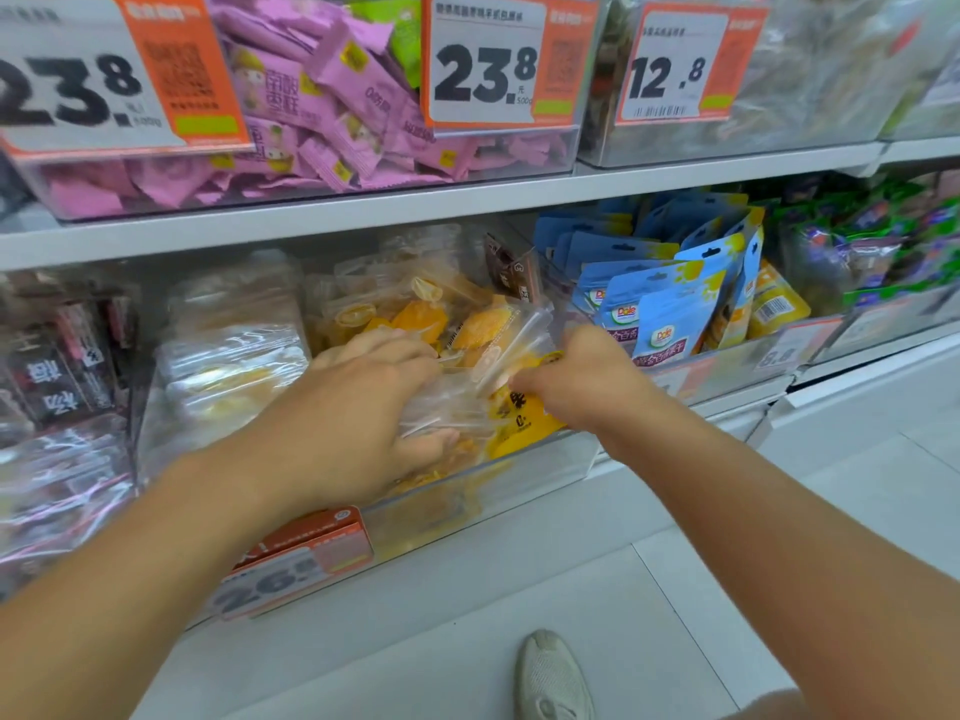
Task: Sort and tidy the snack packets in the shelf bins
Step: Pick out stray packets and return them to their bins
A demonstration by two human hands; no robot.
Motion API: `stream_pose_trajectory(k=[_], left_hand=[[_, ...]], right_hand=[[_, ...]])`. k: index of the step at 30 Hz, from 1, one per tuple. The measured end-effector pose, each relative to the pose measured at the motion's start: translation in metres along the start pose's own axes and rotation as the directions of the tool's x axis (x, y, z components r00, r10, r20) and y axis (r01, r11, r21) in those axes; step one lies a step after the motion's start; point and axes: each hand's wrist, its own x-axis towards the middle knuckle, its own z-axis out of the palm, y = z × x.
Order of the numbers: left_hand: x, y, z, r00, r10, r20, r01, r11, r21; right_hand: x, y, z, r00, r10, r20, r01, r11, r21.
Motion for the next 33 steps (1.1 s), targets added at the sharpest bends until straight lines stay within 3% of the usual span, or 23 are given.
stream_pose_trajectory(k=[6,8,11,14,17,20,23,29,31,33], left_hand=[[-0.004,-0.004,-0.001,1.0,0.019,0.003,-0.019,0.999,-0.038],[-0.004,-0.002,-0.002,1.0,0.025,-0.006,-0.026,0.996,-0.082],[-0.005,0.001,-0.004,1.0,0.016,-0.014,-0.018,0.99,-0.14],[-0.006,0.002,-0.005,1.0,0.003,-0.011,-0.004,0.99,-0.139],[-0.003,0.001,-0.002,1.0,0.03,-0.006,-0.03,0.996,-0.078],[-0.004,-0.001,-0.002,0.999,0.03,-0.014,-0.031,0.997,-0.077],[-0.004,-0.001,-0.002,0.999,0.03,-0.021,-0.032,0.996,-0.083],[-0.004,-0.003,0.002,0.999,0.026,-0.046,-0.031,0.995,-0.095],[-0.004,-0.004,0.003,0.998,0.027,-0.051,-0.032,0.995,-0.095],[-0.004,-0.002,0.002,0.998,0.022,-0.056,-0.028,0.995,-0.098]], right_hand=[[-0.017,0.006,-0.043,0.997,-0.009,-0.075,0.014,0.998,0.067],[-0.027,0.015,-0.058,0.994,-0.048,-0.103,0.064,0.985,0.159],[-0.032,0.028,-0.068,0.983,-0.18,-0.034,0.178,0.897,0.405],[-0.026,0.035,-0.064,0.947,-0.321,0.008,0.282,0.843,0.457],[-0.015,0.03,-0.056,0.903,-0.427,-0.047,0.404,0.806,0.432],[-0.006,0.017,-0.05,0.817,-0.567,-0.103,0.53,0.669,0.521],[0.004,0.021,-0.038,0.788,-0.611,-0.08,0.534,0.611,0.584],[0.01,0.034,-0.041,0.832,-0.545,0.103,0.512,0.826,0.236],[0.008,0.03,-0.039,0.839,-0.522,0.155,0.54,0.832,-0.127],[0.001,0.023,-0.038,0.859,-0.441,0.259,0.511,0.714,-0.479]])
